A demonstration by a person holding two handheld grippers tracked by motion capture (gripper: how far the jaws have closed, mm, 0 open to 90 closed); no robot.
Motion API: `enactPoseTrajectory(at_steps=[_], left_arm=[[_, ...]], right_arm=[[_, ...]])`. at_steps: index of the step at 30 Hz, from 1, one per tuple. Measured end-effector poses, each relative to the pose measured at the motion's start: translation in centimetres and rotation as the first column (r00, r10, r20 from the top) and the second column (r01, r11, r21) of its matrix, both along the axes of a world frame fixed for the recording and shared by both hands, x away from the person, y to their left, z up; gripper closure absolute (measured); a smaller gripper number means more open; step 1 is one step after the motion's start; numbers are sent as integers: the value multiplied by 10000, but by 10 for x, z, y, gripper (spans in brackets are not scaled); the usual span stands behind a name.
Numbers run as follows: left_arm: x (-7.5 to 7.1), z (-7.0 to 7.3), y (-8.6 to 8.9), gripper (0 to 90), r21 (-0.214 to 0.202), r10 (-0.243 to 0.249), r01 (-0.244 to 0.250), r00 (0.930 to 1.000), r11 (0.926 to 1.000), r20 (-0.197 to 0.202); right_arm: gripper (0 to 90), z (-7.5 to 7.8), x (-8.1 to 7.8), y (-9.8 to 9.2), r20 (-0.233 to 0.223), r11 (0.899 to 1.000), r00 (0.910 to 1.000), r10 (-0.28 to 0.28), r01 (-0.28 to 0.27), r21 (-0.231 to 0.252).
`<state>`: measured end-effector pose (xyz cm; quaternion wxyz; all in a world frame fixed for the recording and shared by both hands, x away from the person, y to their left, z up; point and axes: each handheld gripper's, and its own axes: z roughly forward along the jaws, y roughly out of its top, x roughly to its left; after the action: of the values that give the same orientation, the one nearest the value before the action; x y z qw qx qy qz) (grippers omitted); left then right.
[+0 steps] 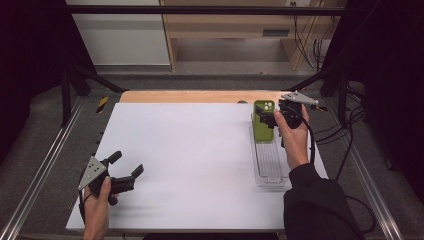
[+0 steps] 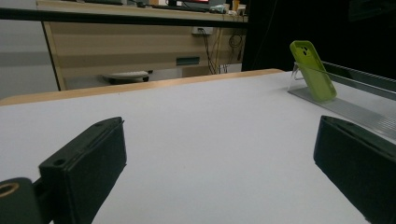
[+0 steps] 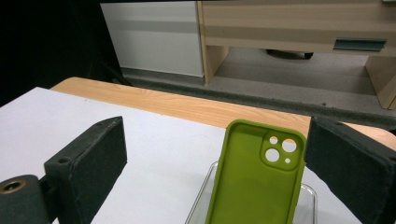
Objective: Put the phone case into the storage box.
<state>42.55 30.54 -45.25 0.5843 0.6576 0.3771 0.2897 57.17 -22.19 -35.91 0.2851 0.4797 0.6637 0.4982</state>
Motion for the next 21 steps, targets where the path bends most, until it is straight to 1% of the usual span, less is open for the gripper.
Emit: enactPoseTrajectory(at_steps=[4, 16, 21], left_arm=[[0, 0, -1, 20, 76, 2, -2, 10000, 10000, -5], [-1, 0, 2, 18, -41, 86, -86, 10000, 10000, 12], [-1, 0, 1, 18, 0, 80, -80, 10000, 10000, 5]], right_arm=[[61, 0, -4, 0, 42, 9999, 9999, 132, -133, 30], [59, 6, -14, -4, 291, 9992, 9992, 274, -283, 300], [56, 10, -20, -3, 442, 9982, 9979, 480, -495, 343]])
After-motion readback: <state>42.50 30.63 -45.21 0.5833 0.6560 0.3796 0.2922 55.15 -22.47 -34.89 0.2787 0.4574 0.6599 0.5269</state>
